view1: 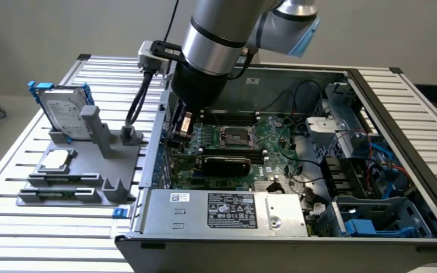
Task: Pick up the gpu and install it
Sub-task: 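Press down on the gpu until it lock into place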
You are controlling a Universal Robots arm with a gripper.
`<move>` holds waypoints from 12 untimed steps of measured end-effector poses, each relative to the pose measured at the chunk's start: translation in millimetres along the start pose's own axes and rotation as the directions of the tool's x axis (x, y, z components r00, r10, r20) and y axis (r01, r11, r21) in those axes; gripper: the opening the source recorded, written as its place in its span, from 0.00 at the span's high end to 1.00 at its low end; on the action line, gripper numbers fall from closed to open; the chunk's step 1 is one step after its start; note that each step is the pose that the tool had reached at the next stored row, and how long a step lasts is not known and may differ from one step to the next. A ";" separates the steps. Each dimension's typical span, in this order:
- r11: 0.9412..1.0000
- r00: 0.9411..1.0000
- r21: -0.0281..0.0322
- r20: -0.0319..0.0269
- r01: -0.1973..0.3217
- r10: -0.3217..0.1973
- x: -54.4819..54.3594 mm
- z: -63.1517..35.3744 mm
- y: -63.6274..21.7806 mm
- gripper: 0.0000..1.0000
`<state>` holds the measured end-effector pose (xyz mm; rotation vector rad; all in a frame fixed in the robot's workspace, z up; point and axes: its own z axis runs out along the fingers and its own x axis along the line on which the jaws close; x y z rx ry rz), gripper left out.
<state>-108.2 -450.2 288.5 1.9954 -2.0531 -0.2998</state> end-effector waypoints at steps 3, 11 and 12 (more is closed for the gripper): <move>1.000 1.000 0.000 0.000 0.000 0.000 0.0 0.1 -0.1 0.89; 1.000 1.000 0.000 -0.001 -0.001 0.001 -0.1 -5.9 -10.5 0.89; 1.000 1.000 0.000 -0.001 -0.001 0.001 -0.2 -6.4 -11.9 0.89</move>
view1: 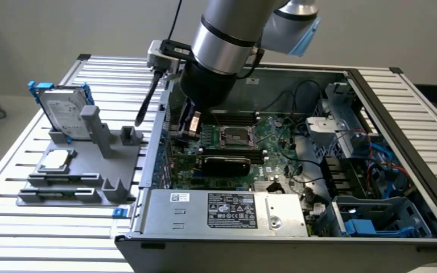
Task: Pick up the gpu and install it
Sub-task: 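Press down on the gpu until it lock into place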
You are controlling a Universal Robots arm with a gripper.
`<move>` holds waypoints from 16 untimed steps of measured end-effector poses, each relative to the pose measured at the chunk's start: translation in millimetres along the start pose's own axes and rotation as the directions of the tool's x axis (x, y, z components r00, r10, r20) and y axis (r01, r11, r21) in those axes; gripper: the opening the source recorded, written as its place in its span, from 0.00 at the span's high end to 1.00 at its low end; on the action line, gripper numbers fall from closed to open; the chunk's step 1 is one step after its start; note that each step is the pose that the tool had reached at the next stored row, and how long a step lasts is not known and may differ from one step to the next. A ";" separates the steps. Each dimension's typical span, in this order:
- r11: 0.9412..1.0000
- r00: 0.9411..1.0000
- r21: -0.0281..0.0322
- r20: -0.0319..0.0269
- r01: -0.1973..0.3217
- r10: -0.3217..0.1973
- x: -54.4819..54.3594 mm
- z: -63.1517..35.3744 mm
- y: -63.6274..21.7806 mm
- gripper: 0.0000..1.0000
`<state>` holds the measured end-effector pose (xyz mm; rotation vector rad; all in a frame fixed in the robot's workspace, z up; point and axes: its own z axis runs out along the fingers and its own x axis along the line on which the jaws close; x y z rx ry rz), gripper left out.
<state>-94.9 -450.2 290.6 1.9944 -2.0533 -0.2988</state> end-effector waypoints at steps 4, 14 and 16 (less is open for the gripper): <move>1.000 1.000 0.011 0.001 0.000 0.000 -0.2 -1.8 -5.3 0.89; 0.989 1.000 0.151 0.006 -0.005 0.005 -0.4 -5.7 -16.2 0.89; 0.986 1.000 0.164 0.009 -0.006 0.004 -0.5 -6.3 -18.1 0.89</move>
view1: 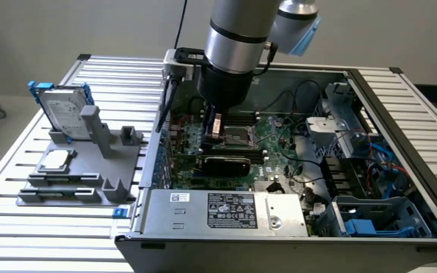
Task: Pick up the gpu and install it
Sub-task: 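Press down on the gpu until it lock into place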
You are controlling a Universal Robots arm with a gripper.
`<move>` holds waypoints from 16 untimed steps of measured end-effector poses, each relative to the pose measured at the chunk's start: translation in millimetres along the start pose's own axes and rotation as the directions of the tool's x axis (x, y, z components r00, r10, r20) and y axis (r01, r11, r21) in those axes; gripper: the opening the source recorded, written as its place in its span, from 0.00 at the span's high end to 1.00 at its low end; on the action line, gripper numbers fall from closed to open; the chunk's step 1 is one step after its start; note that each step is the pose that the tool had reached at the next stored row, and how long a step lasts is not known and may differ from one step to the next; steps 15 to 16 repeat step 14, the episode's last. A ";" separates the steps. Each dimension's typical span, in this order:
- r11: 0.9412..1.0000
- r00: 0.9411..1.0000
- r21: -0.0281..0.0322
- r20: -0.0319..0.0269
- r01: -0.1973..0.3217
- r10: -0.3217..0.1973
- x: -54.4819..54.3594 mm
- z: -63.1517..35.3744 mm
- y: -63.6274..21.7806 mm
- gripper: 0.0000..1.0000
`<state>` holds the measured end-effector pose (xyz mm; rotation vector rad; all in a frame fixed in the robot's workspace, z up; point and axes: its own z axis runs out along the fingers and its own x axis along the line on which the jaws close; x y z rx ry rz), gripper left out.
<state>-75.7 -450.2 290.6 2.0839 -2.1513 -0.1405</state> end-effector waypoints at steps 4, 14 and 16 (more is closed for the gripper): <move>1.000 1.000 -0.001 0.002 0.000 0.000 0.0 -0.8 -0.2 0.89; 1.000 1.000 -0.001 0.002 0.000 0.000 -0.1 -0.9 -0.2 0.89; 1.000 1.000 -0.001 0.002 0.000 0.000 -0.1 -0.9 -0.2 0.89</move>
